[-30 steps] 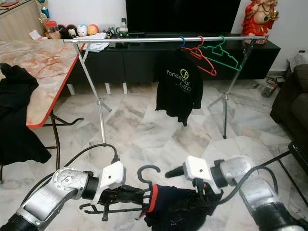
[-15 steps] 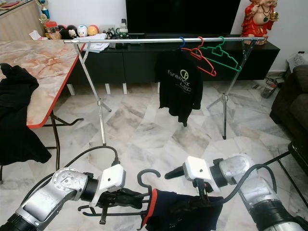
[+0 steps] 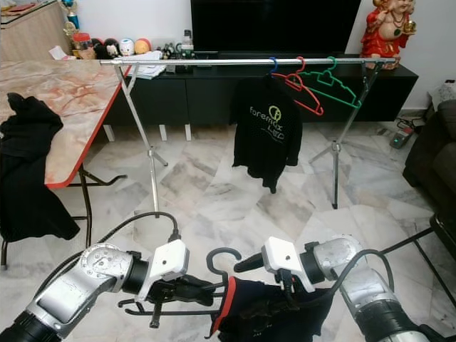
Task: Hang hanger
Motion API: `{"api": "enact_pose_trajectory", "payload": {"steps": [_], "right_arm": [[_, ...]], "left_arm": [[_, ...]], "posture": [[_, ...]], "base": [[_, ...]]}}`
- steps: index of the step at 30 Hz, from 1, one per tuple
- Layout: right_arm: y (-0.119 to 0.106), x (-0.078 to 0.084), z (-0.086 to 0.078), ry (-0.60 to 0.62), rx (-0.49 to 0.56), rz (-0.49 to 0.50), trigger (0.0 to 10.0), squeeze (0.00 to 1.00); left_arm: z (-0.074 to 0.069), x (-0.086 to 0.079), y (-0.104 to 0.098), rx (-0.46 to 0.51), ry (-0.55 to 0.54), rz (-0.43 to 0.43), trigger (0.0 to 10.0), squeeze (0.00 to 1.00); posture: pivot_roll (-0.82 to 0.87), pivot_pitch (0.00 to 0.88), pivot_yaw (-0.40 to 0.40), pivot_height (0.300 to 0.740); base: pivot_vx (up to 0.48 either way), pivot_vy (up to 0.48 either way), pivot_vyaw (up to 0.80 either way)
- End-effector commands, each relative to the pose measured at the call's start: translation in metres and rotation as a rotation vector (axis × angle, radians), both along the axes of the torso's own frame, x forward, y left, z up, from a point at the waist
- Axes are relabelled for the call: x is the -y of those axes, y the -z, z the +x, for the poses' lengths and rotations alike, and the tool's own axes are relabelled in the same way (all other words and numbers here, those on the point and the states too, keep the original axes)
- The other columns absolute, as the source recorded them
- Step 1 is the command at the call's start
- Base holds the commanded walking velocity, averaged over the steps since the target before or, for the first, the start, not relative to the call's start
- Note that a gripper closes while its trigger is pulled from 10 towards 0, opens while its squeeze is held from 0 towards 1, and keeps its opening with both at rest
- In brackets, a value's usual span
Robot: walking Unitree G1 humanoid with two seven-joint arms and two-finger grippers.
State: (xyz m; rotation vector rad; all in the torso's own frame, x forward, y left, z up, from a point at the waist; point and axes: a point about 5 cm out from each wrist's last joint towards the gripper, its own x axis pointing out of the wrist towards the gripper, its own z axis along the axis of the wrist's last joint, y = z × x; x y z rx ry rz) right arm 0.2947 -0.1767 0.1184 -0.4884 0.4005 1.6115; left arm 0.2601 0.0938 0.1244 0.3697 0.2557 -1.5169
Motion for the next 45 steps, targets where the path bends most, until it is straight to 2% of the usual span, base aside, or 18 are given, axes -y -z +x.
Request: {"api": "enact_pose_trajectory", "payload": {"steps": [1, 21, 24, 45], "right_arm": [[-0.002, 0.001, -0.001, -0.008, 0.007, 0.005, 0.0, 0.0], [0.008, -0.001, -0.003, -0.02, 0.005, -0.048, 0.0, 0.0], [0.014, 0.0, -0.004, -0.018, 0.02, -0.092, 0.0, 0.0], [0.017, -0.005, -0.002, 0.035, 0.049, -0.063, 0.0, 0.0]], "left_arm": [[0.0, 0.008, -0.011, 0.035, 0.052, -0.021, 10.0, 0.0], [0.003, 0.011, -0.013, 0.054, 0.048, -0.016, 10.0, 0.0], [0.004, 0.012, -0.015, 0.06, 0.044, -0.018, 10.0, 0.0], [0.009, 0.013, -0.02, 0.067, 0.023, -0.025, 10.0, 0.0]], "posture": [[0.01, 0.058, -0.02, 0.74], [0.02, 0.077, -0.019, 0.74], [0.02, 0.079, -0.016, 0.74], [0.03, 0.103, 0.0, 0.74]], "base": [[0.0, 0.0, 0.0], [0.0, 0.0, 0.0], [0.0, 0.0, 0.0], [0.0, 0.0, 0.0]]}}
